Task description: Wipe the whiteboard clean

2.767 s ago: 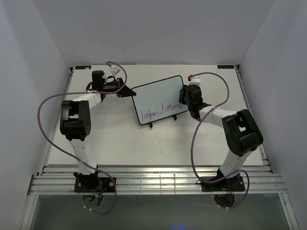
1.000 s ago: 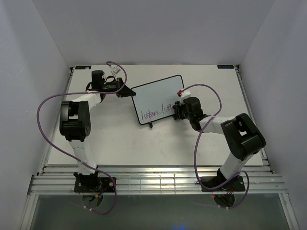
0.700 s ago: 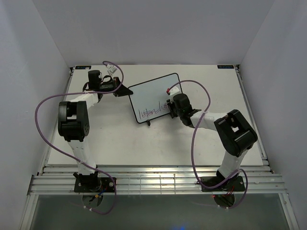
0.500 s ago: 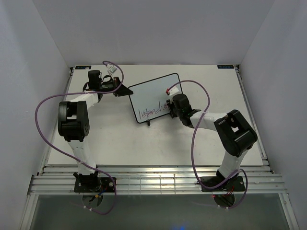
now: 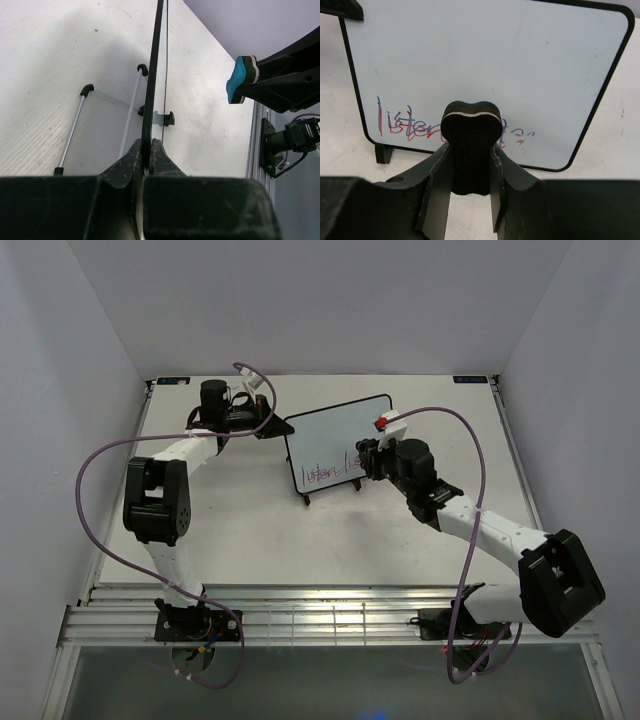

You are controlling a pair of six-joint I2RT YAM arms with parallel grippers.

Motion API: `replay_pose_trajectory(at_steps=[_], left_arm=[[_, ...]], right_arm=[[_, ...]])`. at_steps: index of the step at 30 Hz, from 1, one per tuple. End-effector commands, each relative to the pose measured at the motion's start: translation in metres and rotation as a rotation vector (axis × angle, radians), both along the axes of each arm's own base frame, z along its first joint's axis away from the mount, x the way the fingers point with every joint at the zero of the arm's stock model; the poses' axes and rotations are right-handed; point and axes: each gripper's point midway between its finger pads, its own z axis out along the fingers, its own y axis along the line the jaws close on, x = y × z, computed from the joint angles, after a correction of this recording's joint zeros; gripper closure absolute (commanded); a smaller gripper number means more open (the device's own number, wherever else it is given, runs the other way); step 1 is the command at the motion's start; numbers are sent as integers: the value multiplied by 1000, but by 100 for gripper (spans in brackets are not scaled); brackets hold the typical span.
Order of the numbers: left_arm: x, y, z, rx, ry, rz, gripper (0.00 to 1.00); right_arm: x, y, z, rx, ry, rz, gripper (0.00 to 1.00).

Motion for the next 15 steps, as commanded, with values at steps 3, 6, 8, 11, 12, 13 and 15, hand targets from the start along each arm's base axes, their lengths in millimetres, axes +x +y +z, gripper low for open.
replay_pose_trajectory(at_steps=[3,6,8,11,12,13,15], left_arm=[[11,7,47,4,-141,92,100],[13,8,78,-45,-159,164,100],[15,6,94,-66,-168,194,100],[10,-9,112,-114,-130,165,100],[4,-19,116,-125,-125,140,100],[0,-25,120,-135,-116,125,100],[-9,-38,127,-143,-121,94,100]], right_arm=[[-19,-24,-6,12,32,-42,92],[-32,-38,-4,25,38,-68,92],[-40,-48,-9,20,61,-89,92],[-54,-61,-7,39,71,-108,92],[-58,-65,0,56,59,-112,92],[-63,-69,-4,46,77,-117,92],[-68,-73,3,54,74,-114,92]])
